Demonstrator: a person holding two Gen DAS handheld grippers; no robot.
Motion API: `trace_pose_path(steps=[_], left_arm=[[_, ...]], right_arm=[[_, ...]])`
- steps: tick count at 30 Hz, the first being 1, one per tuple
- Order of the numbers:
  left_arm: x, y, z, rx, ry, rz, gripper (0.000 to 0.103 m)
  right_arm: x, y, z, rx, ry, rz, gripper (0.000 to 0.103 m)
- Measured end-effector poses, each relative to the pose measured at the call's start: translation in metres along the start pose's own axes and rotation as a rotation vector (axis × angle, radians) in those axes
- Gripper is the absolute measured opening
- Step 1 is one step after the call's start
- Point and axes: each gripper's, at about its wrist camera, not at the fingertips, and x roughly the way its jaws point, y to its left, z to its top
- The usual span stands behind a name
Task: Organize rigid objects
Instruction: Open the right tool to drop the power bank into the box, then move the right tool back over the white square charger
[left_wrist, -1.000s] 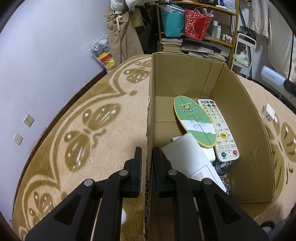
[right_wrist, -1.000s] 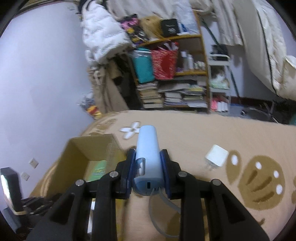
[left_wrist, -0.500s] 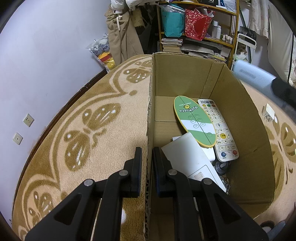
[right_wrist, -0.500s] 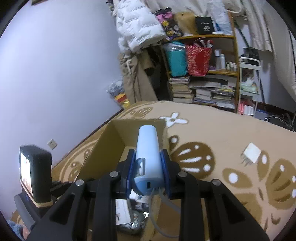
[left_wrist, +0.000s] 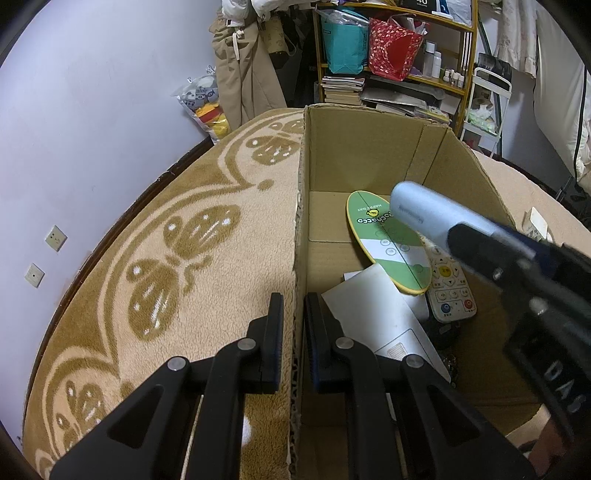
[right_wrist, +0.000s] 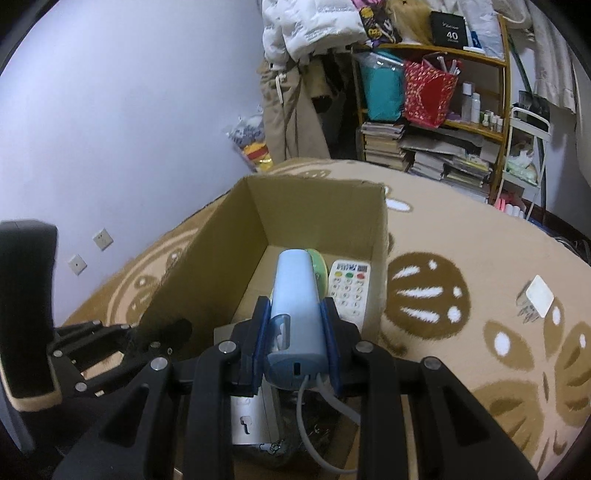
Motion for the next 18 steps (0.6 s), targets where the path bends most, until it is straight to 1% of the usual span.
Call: trace_pose_path(steps=[3,6,9,15,17,18], left_arm=[[0.0,0.0,0.0,-0.004,0.001,-0.008,0.012],[0.0,-0.001,0.0,-0.001,0.0,-0.006,0.012],[-0.001,0.0,0.0,-0.006,0.003,-0.014,0.012],[-0.002,0.002,0.0,-0.007,0.003,-0.005,0.012],[-0.002,0.003,0.0,-0.008,0.003,-0.006,0.012],[-0.002,0.003,0.0,-0.008,0.004,-0.007,0.012]], right_arm=[[0.005,0.003,-0.004,-0.01,0.019,-0.003,0.029],[0.005,0.004,-0.007,-0.028,0.019,-0.021,0.029],[0.004,0.005,-0.007,-0.037,0.018,-0.014,0.029],[-0.01,0.003,0.004,-0.017,-0.032,0.0,0.029],[-0.016,0.0,0.009,-0.016,-0.04,-0.014,0.032],[-0.018,-0.003,0.012,-0.012,-0.045,-0.019,0.039]])
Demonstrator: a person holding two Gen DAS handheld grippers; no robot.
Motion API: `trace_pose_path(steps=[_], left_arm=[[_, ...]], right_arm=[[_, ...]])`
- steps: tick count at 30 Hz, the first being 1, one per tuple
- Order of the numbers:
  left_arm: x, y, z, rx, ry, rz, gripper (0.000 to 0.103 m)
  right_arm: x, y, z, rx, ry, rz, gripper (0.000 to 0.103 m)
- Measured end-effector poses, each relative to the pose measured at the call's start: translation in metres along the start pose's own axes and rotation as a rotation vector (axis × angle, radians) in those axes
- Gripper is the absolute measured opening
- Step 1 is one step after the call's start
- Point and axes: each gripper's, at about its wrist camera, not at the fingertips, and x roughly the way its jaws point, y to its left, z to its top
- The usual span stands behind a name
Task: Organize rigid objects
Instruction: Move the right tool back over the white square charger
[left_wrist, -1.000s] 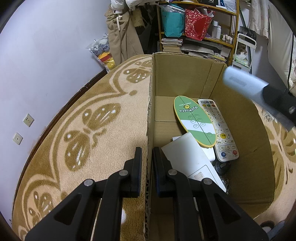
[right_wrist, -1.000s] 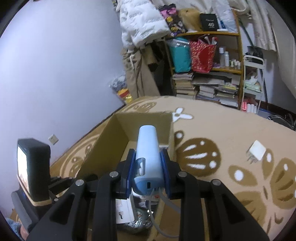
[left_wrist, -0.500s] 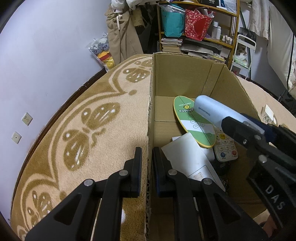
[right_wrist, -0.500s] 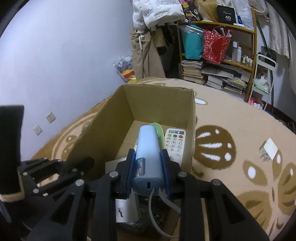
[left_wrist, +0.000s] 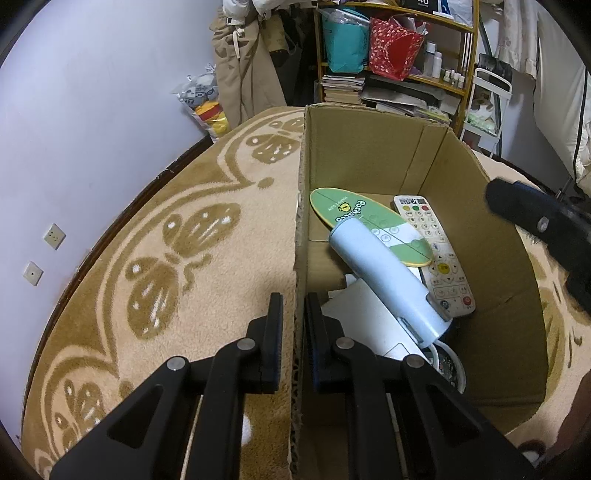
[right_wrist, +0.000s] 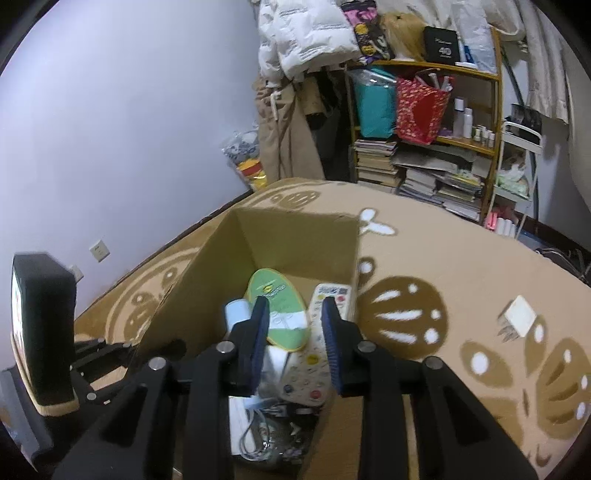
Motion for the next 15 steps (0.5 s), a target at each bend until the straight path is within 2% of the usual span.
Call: trace_pose_path(steps=[1,3,8,11,13,15], left_arm=[[0.0,0.0,0.0,0.0,0.0,0.001,0.012],[0.0,0.0,0.001,0.001,0.001,0.002,0.012],[0.0,-0.001,0.0,0.0,0.001,0.002,0.012],[0.0,-0.001,0.001,0.002,0.0,0.003,0.012],[0.0,0.0,0.0,0.0,0.0,0.002,0.012],[0.0,0.0,0.0,0.001,0.0,0.002,0.012]], right_arm=[[-0.001,-0.003,0.002,0.005,-0.002,-0.004,0.049],[-0.004,-0.012,0.007,0.026,-0.011,-0.019,0.059],[-0.009,-0.039,0.016,0.073,-0.022,-0.032,0.064],[-0.008,-0.06,0.02,0.096,-0.012,-0.065,0.074],[-0.008,-0.077,0.022,0.127,-0.012,-0.084,0.088],[-0.007,-0.092,0.024,0.141,-0.013,-0.116,0.096]])
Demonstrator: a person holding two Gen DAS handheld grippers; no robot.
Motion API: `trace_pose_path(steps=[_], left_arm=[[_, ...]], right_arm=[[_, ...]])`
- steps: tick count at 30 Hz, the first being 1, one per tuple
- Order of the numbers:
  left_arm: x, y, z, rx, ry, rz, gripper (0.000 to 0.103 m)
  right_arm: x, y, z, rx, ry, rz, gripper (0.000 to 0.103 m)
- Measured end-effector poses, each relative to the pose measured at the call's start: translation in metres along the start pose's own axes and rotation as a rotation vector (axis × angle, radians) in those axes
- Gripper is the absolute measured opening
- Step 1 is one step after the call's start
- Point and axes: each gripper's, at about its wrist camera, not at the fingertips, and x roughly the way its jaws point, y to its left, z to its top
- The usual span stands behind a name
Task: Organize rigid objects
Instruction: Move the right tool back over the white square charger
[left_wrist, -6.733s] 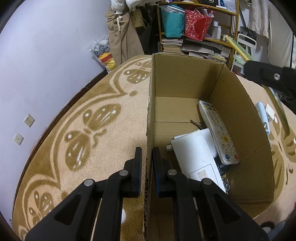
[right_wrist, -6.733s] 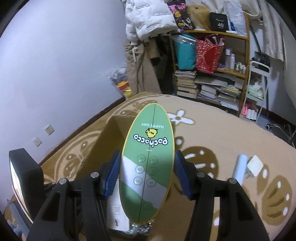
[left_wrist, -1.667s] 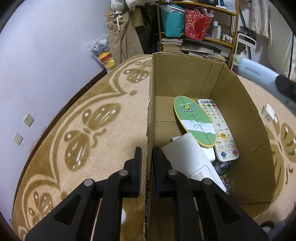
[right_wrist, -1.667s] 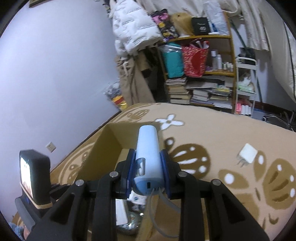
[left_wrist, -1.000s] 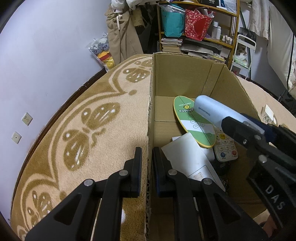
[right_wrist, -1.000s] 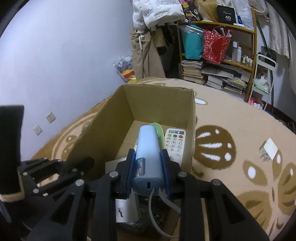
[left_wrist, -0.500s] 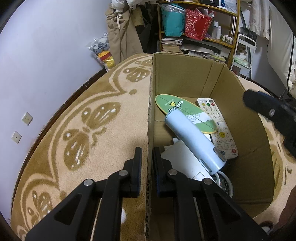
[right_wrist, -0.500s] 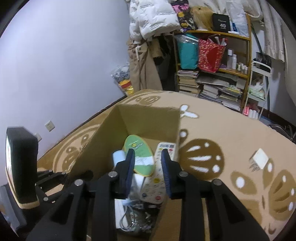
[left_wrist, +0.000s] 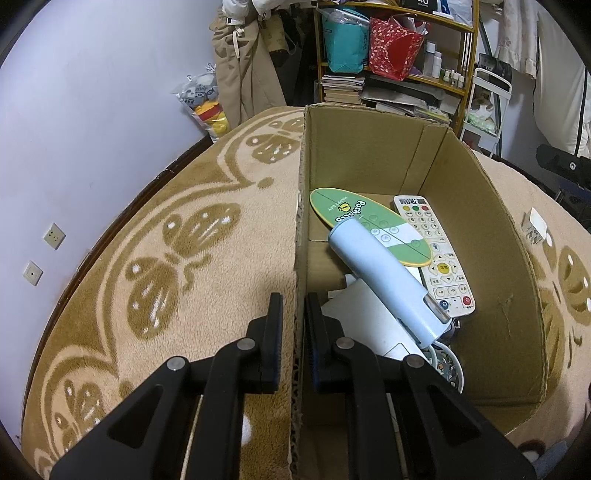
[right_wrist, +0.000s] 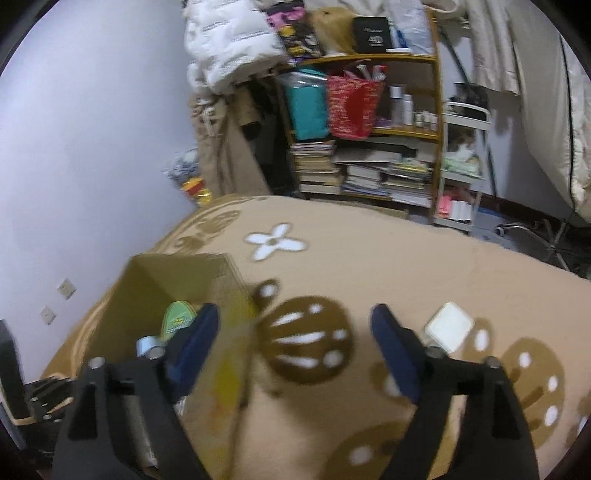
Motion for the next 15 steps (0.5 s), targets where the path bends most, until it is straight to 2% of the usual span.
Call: trace_pose_path(steps=[5,8,15], left_arm=[[0.0,0.001,0.0,-0.002,-0.001,0.004,0.015],[0.0,0.001,0.001,-0.006,-0.001,0.004,0.016],[0.0,0.001,0.001,0.004,0.002,0.01,0.013]], right_arm=[[0.012,-0.036,0.011,0.009,0.0,-0.077,0.098],[0.023,-0.054,0.014,-0.015,0.009,-0.15,0.098],[0.046,-0.092,0.009,0.038,0.056,-0.207,0.098]])
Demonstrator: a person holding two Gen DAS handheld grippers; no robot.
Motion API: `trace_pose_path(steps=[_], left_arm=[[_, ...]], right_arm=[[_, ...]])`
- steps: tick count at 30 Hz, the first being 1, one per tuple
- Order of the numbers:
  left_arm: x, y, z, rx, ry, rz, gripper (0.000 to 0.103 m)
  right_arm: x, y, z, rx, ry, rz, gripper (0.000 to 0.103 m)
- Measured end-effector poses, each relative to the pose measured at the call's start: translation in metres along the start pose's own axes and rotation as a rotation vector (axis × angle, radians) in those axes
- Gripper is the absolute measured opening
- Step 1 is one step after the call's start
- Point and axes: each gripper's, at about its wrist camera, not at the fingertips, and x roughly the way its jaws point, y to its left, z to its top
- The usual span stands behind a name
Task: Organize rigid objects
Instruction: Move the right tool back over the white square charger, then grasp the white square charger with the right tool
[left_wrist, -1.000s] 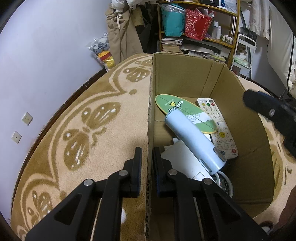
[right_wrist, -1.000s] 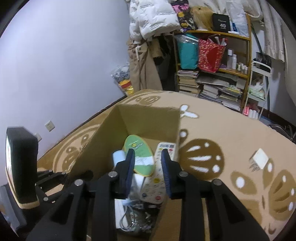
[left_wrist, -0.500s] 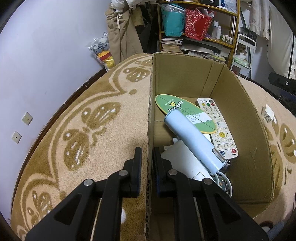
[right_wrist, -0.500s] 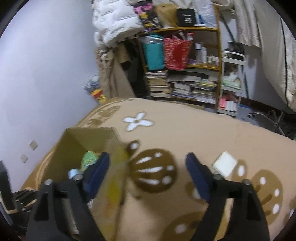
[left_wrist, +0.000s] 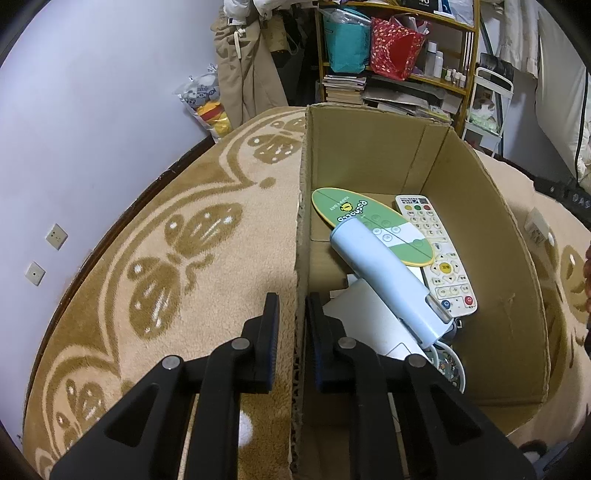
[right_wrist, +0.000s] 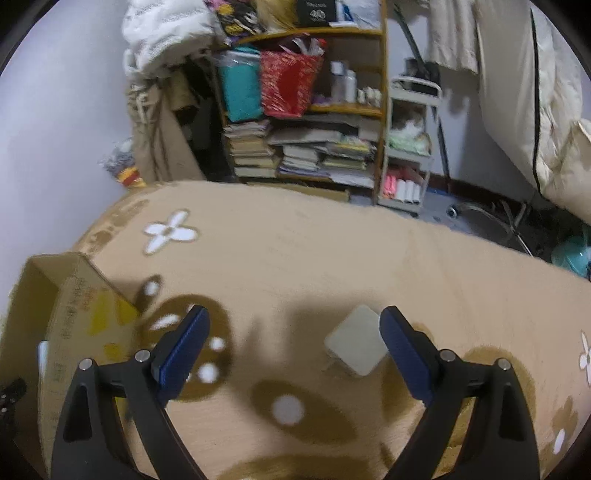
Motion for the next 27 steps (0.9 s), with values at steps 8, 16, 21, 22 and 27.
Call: trace_pose_path(steps=[8,16,21,22,27], left_arm=[[0.001,-0.004,-0.001,0.006,0.003,0.0,0.011],[0.001,-0.003,-0.001,0.002,0.004,-0.007,0.011],[0.001,-0.003,-0.001,0.002,0.004,-0.007,0.011],[0.001,-0.003,-0.001,0.001,0.003,-0.007,0.011],[0.002,-0.004,-0.001,0.005,0.003,-0.006,0.011]], right_arm=[[0.034,-0.035,-0.009,0.099,0.061,-0.038,0.098],[0.056,-0.055,-0.014,0.16,0.093,-0.084,0.097],[0.066,-0.059,-0.019,0.158,0.126,-0.078,0.084],[0.068,-0.059,-0.02,0.15,0.134,-0.086,0.081],[0.076,-0.058,-0.027,0.14,0.167,-0.095,0.065]])
